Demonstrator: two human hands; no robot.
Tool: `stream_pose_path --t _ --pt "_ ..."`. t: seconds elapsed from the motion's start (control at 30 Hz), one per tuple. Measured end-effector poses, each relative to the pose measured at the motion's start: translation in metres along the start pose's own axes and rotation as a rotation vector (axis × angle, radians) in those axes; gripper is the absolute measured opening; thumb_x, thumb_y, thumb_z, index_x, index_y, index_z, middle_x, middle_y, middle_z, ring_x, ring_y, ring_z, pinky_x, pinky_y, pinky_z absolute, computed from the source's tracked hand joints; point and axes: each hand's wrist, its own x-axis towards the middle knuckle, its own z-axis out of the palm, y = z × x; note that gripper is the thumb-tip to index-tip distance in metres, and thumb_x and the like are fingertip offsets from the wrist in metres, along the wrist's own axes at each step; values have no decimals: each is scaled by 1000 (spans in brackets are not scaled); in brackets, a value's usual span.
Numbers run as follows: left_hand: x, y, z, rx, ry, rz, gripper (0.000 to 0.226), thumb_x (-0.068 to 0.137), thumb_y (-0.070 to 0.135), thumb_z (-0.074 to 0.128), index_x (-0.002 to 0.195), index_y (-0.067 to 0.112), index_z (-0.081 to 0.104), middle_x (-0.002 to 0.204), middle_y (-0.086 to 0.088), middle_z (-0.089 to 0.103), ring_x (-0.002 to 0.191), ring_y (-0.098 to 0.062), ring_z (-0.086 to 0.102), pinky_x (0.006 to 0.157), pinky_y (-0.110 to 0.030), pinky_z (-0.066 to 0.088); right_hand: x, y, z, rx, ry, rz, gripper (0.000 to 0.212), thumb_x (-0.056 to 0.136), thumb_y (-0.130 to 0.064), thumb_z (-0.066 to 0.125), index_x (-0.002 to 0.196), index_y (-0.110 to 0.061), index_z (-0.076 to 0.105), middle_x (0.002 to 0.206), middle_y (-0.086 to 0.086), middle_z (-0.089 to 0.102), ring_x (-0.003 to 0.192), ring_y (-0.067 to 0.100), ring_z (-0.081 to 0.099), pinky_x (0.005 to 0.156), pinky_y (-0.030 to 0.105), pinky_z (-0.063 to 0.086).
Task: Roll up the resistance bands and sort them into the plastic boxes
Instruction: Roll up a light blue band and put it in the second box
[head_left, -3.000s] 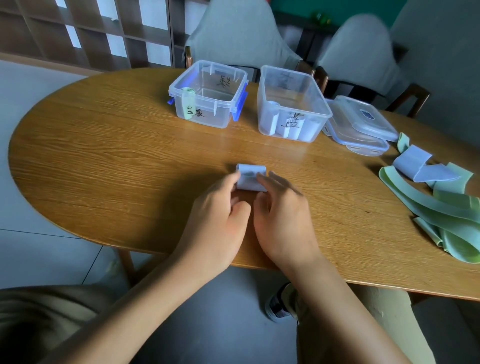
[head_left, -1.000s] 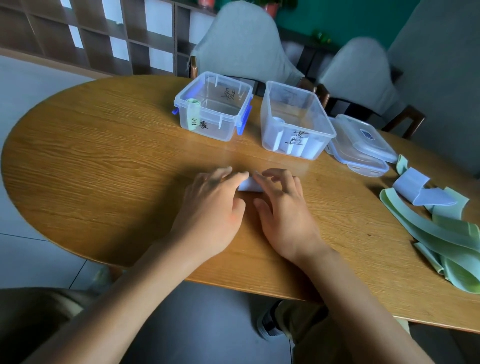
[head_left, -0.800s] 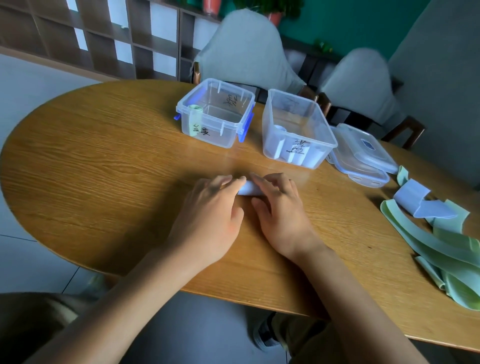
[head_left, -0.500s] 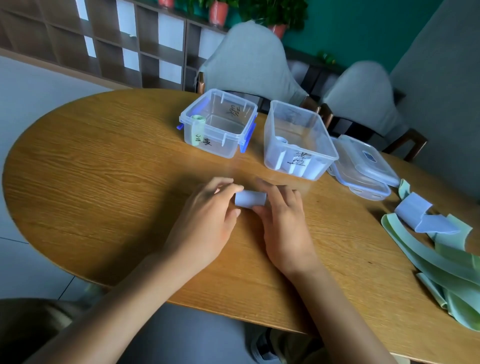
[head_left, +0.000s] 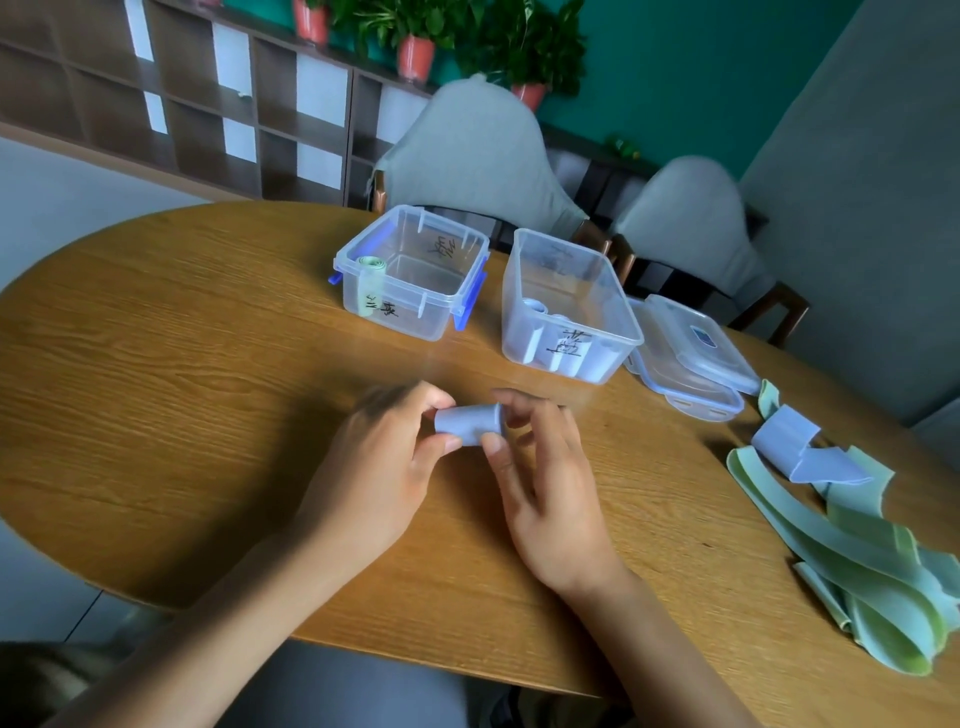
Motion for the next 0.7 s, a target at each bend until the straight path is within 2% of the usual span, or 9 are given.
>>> stream_pose_path --t 0.07,0.17,0.33,0.47,0.57,0.63,0.7 --pt "0 0 -1 -9 -8 -9 21 88 26 72 109 26 66 101 13 66 95 -7 57 81 -30 49 1 0 0 3 16 11 28 102 -25 55 129 -19 57 110 -13 57 106 12 54 95 22 43" --pt "-1 2 -2 -26 -19 -6 25 90 31 70 113 25 67 103 12 69 100 -9 61 85 -35 51 11 -1 -4 -45 33 15 25 100 -23 58 124 -18 61 103 -12 59 97 9 56 90 13 41" --pt "-2 0 -5 14 -39 6 35 92 36 67 124 23 62 119 10 68 113 -12 60 91 -29 48 48 3 -34 -166 18 17 18 99 -24 63 114 -16 67 100 -11 63 86 4 54 81 9 39" --pt "-3 -3 -7 113 -57 34 35 93 35 65 124 20 64 120 5 66 115 -15 59 88 -27 48 88 11 -64 -252 42 76 9 99 -20 61 104 -17 68 101 -12 63 80 -3 53 71 3 36" --pt "-4 -11 0 214 -75 69 35 91 33 68 122 18 67 123 2 66 122 -20 54 100 -34 46 121 20 -88 -381 52 72 6 97 -20 61 92 -21 63 93 -7 63 75 7 53 64 9 36" --pt "-4 -15 4 281 -97 94 34 89 32 69 119 16 69 127 -2 65 125 -24 52 104 -41 47 141 28 -100 -529 12 59 7 96 -22 59 90 -25 59 91 -2 63 75 15 53 66 25 39" --pt "-5 -17 6 297 -103 106 33 88 32 70 117 16 69 126 -3 65 125 -27 53 102 -44 49 157 37 -109 -652 -38 74 5 97 -21 58 96 -18 62 95 4 66 81 24 58 69 35 46"
